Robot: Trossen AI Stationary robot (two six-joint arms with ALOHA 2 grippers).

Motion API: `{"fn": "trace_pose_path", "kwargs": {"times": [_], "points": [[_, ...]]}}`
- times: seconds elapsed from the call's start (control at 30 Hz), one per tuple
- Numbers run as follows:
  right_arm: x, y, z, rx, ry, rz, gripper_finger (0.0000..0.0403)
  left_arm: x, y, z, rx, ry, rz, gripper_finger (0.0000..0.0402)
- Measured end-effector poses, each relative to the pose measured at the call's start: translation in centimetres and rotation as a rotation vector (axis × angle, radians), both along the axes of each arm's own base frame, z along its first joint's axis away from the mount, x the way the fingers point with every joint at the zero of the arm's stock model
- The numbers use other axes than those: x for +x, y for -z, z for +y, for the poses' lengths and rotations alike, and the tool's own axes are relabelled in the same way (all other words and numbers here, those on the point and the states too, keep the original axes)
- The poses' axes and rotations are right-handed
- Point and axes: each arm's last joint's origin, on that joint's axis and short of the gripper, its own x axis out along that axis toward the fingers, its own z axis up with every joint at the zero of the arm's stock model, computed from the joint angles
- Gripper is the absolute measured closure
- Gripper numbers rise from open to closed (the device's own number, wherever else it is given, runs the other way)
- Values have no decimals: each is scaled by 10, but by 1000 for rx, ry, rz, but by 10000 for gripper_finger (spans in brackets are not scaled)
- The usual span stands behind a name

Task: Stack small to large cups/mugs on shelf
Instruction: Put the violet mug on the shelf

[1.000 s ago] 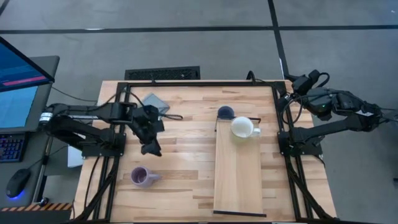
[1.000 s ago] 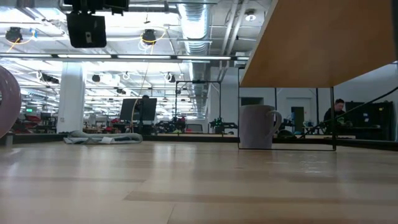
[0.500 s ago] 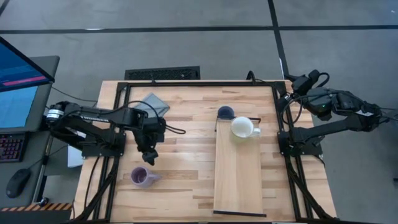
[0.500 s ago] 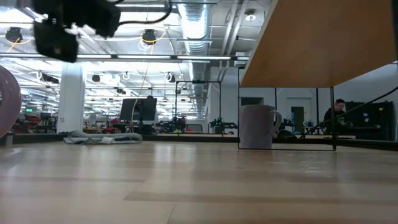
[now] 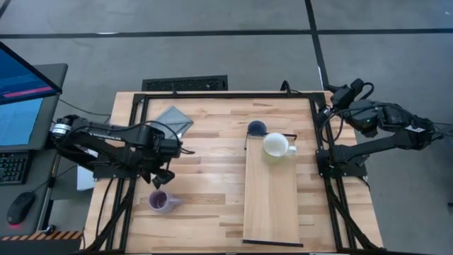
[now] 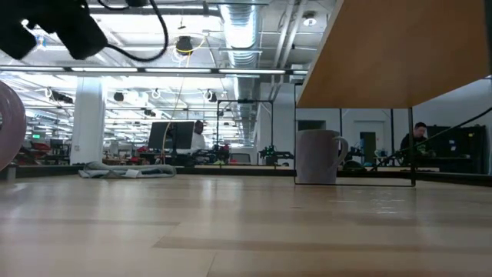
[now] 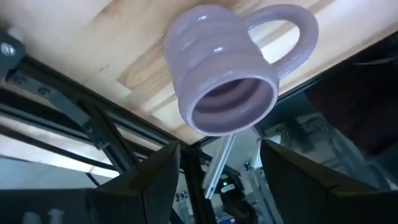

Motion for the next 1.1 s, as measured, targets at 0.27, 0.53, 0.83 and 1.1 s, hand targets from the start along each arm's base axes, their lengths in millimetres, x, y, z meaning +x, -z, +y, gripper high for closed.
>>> {"fn": "trace_pose_path", "kwargs": {"times": [0.27, 0.53, 0.83, 1.1], "points": [[0, 0, 0, -16, -9, 28, 138, -8, -12, -21, 158, -161, -36, 186], [0, 0, 0, -25, -15, 42, 138, -19, -13, -47, 203, -282, 60, 186], [0, 0, 0, -53, -28, 81, 138, -17, -14, -76, 217, -488, 14, 186], [0, 0, 0, -53, -29, 81, 138, -19, -3, -98, 250, -587, 136, 186]]}}
